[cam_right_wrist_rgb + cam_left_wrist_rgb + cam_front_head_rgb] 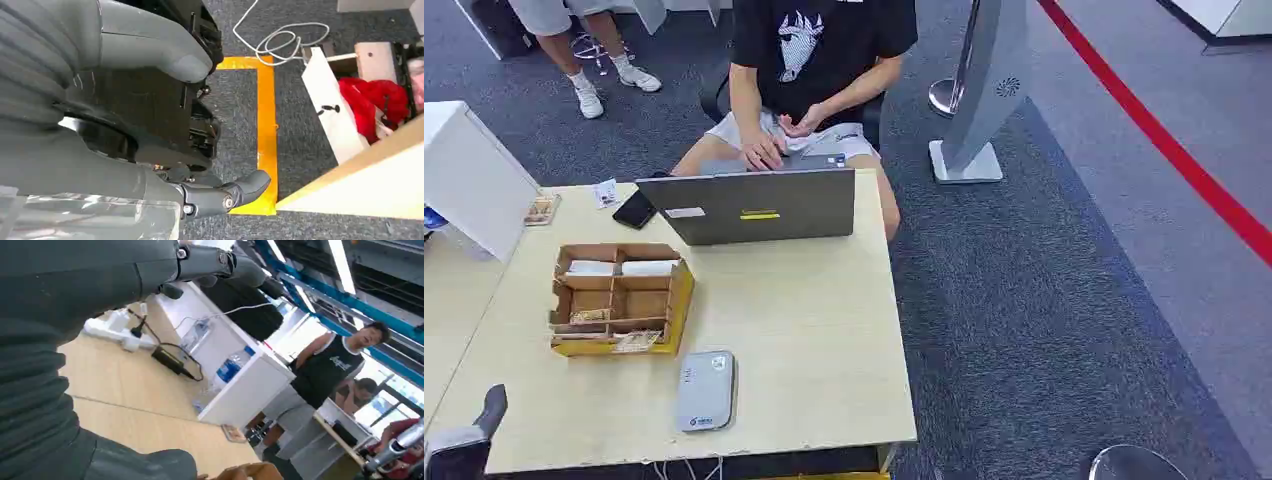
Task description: Pass the card to the sensor for recognition and then transmit it.
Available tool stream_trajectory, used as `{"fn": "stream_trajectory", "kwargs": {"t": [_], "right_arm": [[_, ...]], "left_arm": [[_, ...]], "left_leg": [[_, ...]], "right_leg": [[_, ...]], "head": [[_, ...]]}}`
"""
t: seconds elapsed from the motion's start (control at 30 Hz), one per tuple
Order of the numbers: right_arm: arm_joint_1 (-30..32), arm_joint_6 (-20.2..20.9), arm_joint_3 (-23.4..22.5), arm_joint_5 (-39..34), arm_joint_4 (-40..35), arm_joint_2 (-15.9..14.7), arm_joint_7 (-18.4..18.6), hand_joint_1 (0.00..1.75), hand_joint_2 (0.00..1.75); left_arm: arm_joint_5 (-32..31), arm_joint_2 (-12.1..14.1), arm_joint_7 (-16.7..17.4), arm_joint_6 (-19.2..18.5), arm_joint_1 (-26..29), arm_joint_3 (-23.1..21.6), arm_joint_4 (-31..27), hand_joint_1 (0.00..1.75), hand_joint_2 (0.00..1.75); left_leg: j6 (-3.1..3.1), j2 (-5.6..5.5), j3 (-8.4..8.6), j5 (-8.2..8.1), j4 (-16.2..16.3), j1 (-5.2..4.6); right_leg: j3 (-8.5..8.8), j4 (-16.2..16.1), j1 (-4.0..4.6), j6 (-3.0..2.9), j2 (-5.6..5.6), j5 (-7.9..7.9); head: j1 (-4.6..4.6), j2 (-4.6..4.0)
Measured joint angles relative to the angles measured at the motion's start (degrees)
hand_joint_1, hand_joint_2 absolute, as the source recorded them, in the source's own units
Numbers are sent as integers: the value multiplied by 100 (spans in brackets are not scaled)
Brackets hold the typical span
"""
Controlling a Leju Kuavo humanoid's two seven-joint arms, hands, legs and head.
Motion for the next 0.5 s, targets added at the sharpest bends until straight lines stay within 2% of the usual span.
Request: {"fn": "stream_trajectory", "kwargs": {"t": [0.27, 0.5], "right_arm": [[-22, 52, 70, 140, 7, 20, 66, 0, 175], [-43, 96, 192, 262, 7, 35, 149, 0, 175]], "left_arm": [[-1215, 463, 520, 505, -535, -833, 101, 0, 175], [-2225, 859, 1008, 865, -1080, -1449, 461, 0, 175]], "left_leg": [[-2, 0, 0, 3, 1, 0], [-2, 0, 0, 3, 1, 0]], "right_leg": [[0, 0, 0, 0, 1, 1], [-1, 1, 0, 0, 2, 1]], "head": [[0, 0], [0, 0]]}}
